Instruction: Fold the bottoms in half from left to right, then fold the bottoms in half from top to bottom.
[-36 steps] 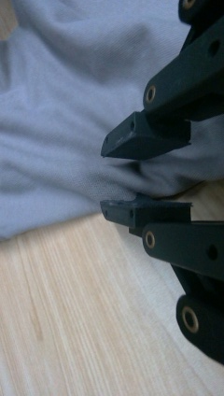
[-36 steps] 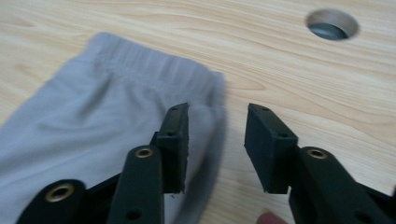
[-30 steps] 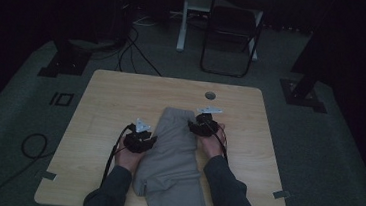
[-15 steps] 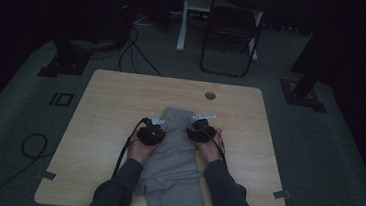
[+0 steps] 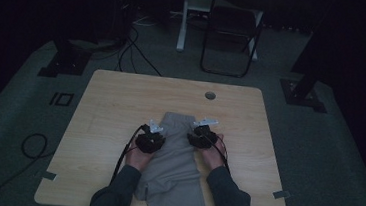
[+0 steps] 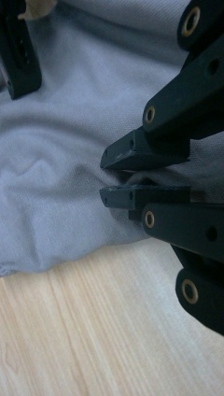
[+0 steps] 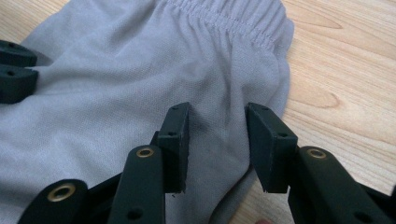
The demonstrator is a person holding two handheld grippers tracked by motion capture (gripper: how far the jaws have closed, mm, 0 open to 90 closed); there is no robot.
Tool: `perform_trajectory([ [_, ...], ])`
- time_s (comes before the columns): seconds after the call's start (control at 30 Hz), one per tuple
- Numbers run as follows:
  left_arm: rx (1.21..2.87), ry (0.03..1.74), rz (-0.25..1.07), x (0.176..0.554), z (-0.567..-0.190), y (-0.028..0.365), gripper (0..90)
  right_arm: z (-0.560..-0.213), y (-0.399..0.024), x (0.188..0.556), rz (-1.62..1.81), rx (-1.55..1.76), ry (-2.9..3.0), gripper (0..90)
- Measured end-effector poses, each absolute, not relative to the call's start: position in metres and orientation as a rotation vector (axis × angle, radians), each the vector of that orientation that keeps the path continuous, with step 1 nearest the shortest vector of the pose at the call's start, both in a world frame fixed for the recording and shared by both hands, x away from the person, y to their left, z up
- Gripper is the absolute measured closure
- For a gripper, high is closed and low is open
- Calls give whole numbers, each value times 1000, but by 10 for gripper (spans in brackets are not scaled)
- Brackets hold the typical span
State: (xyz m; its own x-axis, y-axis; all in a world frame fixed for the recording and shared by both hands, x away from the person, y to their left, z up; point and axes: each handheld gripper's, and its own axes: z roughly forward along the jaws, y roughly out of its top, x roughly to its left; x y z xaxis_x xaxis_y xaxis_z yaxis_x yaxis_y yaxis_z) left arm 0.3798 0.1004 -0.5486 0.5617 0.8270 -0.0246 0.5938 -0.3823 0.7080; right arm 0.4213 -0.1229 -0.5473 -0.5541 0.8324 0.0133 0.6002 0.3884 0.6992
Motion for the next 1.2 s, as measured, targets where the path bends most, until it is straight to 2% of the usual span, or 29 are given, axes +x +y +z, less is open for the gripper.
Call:
perform_trajectory([
  [0.1,2113,1121,409,374,-548,99,779,-547,-124,420,962,1247,2319,598],
  [0.27,2106,1123,396,381,-540,102,646,-547,-130,423,991,1278,2317,559],
  [0.43,2068,1174,448,401,-527,105,582,-540,-143,430,991,1368,2173,560],
  [0.7,2027,1279,399,434,-536,103,501,-532,-135,445,1056,1428,2214,496],
  [0.97,2046,1288,399,443,-546,101,461,-544,-121,446,959,1448,2230,476],
  [1.2,2048,1302,418,446,-546,102,442,-546,-118,444,863,1460,2171,396],
])
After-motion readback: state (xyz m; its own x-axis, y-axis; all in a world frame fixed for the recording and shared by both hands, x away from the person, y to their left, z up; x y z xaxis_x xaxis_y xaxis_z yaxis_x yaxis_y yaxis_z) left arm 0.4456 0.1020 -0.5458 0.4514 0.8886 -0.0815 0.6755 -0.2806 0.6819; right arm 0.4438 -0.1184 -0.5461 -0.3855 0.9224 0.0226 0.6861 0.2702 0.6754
